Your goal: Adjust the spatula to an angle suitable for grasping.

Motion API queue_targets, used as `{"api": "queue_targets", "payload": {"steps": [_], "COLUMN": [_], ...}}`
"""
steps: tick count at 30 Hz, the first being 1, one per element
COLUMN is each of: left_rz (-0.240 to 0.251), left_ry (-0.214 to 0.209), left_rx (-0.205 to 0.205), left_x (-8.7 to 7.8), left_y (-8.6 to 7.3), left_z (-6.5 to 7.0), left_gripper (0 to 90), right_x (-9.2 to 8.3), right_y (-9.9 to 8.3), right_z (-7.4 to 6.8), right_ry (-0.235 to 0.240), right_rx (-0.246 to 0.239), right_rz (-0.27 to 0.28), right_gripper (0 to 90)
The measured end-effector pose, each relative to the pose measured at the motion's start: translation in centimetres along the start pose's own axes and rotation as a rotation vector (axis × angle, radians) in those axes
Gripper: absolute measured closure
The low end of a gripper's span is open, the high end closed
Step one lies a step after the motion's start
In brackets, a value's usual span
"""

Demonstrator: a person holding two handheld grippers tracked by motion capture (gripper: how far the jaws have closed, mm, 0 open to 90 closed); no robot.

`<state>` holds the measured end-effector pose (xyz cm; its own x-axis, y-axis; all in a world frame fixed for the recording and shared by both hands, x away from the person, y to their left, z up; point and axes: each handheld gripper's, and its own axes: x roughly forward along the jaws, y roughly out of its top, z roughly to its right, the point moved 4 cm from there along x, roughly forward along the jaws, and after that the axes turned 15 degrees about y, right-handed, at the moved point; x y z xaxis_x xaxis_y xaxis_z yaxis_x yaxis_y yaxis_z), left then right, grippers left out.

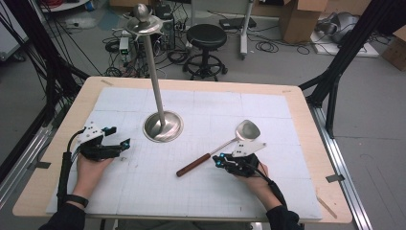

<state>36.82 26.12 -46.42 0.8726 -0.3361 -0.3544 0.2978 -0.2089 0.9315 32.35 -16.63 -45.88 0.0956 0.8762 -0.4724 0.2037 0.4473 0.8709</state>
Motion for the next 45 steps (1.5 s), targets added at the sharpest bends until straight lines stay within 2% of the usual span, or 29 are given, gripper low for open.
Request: {"api": "queue_targets", "payload": {"steps": [8,10,11,13,15,18,20,30,31,36,45], "left_rz": [-0.001,-0.001,-0.001,-0.002,-0.002,-0.002,-0.002,-0.003,-0.003,-0.003,-0.001], "left_ry": [0.001,0.001,0.001,0.001,0.001,0.0,0.0,0.0,0.0,-0.001,0.001], "left_rx": [0.006,0.006,0.006,0.007,0.007,0.007,0.008,0.007,0.008,0.009,0.009], "left_x": [0.0,0.0,0.0,0.0,0.0,0.0,0.0,0.0,0.0,0.0,0.0], "left_y": [0.0,0.0,0.0,0.0,0.0,0.0,0.0,0.0,0.0,0.0,0.0], "left_z": [0.0,0.0,0.0,0.0,0.0,0.0,0.0,0.0,0.0,0.0,0.1], "left_gripper": [23.0,23.0,23.0,23.1,23.2,23.3,23.3,23.6,23.6,23.6,23.8], "right_x": [2.7,3.7,3.7,4.5,4.9,5.4,5.8,6.8,7.0,7.4,8.3], "right_y": [0.6,0.7,0.7,0.8,0.9,1.0,1.2,1.9,2.2,2.7,3.5], "right_z": [-0.6,-0.8,-0.8,-0.9,-0.9,-0.7,-0.3,1.8,2.4,3.8,5.7], "right_ry": [0.067,0.086,0.086,0.09,0.087,0.079,0.068,-0.015,-0.04,-0.089,-0.144], "right_rx": [-0.027,-0.043,-0.043,-0.062,-0.058,-0.057,-0.067,-0.029,-0.029,-0.002,0.036], "right_rz": [-0.069,-0.108,-0.108,-0.148,-0.169,-0.178,-0.191,-0.208,-0.207,-0.215,-0.214], "right_gripper": [89.7,89.8,89.8,89.8,89.9,89.9,90.0,90.0,90.0,90.0,90.0]}}
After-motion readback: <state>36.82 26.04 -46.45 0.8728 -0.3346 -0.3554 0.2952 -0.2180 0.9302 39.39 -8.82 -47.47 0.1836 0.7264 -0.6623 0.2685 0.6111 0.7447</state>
